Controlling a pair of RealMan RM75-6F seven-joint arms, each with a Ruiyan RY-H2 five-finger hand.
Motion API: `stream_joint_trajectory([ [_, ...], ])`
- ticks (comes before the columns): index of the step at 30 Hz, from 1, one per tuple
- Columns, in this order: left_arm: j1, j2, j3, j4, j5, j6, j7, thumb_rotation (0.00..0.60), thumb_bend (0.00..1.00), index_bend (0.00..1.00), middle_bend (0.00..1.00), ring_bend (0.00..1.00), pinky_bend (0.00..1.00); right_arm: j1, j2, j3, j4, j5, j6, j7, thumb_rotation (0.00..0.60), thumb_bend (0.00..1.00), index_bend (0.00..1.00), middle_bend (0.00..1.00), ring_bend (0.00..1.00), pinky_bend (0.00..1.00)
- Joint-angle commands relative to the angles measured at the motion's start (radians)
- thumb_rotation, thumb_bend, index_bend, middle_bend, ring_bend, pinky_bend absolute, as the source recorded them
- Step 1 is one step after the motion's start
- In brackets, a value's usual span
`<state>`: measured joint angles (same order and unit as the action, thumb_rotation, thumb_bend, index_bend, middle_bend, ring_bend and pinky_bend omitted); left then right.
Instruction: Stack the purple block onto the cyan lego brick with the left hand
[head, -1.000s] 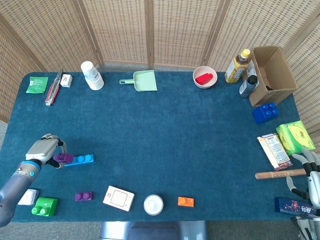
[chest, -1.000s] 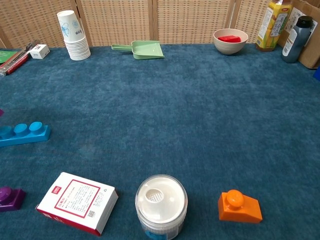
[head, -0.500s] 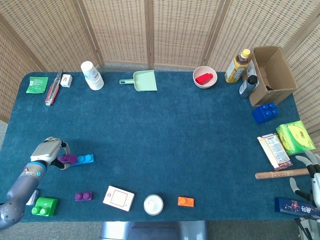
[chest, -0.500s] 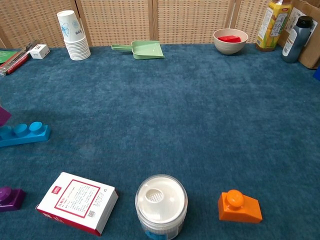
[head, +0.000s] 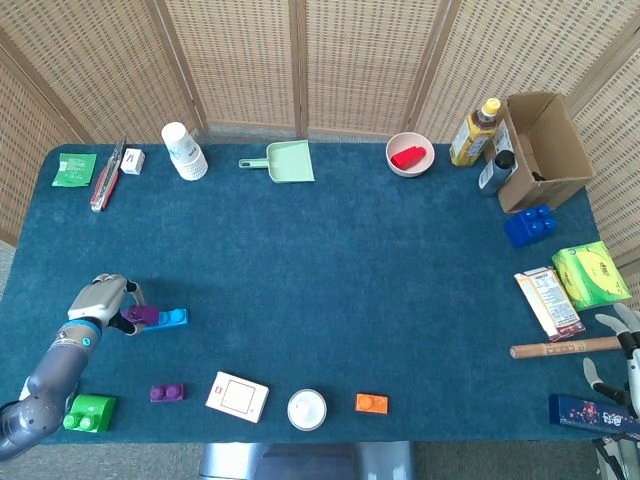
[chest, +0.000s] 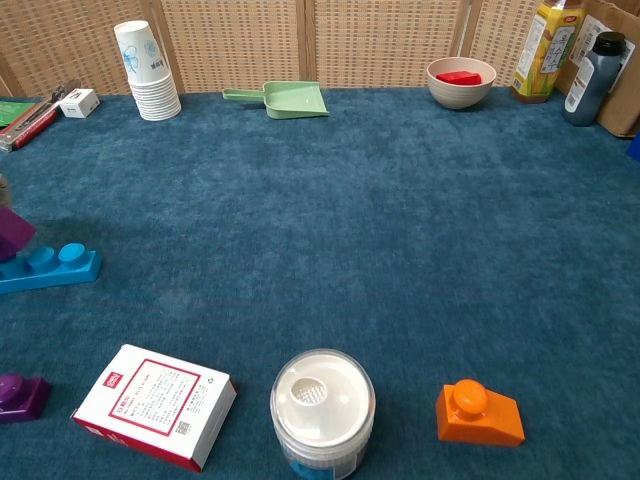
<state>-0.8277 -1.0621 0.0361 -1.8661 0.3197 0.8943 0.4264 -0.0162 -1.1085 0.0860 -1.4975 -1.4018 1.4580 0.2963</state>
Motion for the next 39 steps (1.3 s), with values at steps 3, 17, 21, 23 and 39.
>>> stream_joint_trajectory([
  [3, -0.001, -0.007, -0.004, 0.001, -0.009, 0.004, -0.003, 0.6, 0.34, 0.63, 0.28, 0.12, 0.0, -0.001, 0.0, 0.0, -0.001, 0.0, 0.0, 0.0, 0.599, 0.37, 0.2, 0.09, 0.0, 0.03],
  [17, -0.006, -0.046, -0.01, 0.012, -0.035, 0.042, 0.012, 0.6, 0.33, 0.62, 0.28, 0.11, 0.0, -0.008, 0.001, 0.0, 0.01, 0.003, 0.001, 0.018, 0.6, 0.37, 0.2, 0.09, 0.0, 0.03],
  [21, -0.006, -0.063, -0.011, 0.013, -0.032, 0.063, 0.026, 0.6, 0.33, 0.62, 0.28, 0.11, 0.0, -0.009, 0.001, 0.001, 0.013, 0.001, 0.004, 0.024, 0.599, 0.37, 0.2, 0.09, 0.0, 0.03],
  [23, -0.006, -0.068, -0.009, 0.009, -0.023, 0.079, 0.037, 0.6, 0.33, 0.62, 0.28, 0.11, 0.0, -0.009, 0.001, 0.002, 0.014, 0.0, 0.005, 0.026, 0.6, 0.37, 0.2, 0.09, 0.0, 0.03],
  [39, 0.011, -0.137, 0.001, 0.002, 0.039, 0.2, 0.146, 0.6, 0.33, 0.62, 0.27, 0.1, 0.0, -0.014, -0.001, 0.002, 0.025, -0.004, 0.011, 0.041, 0.598, 0.37, 0.2, 0.09, 0.0, 0.03],
])
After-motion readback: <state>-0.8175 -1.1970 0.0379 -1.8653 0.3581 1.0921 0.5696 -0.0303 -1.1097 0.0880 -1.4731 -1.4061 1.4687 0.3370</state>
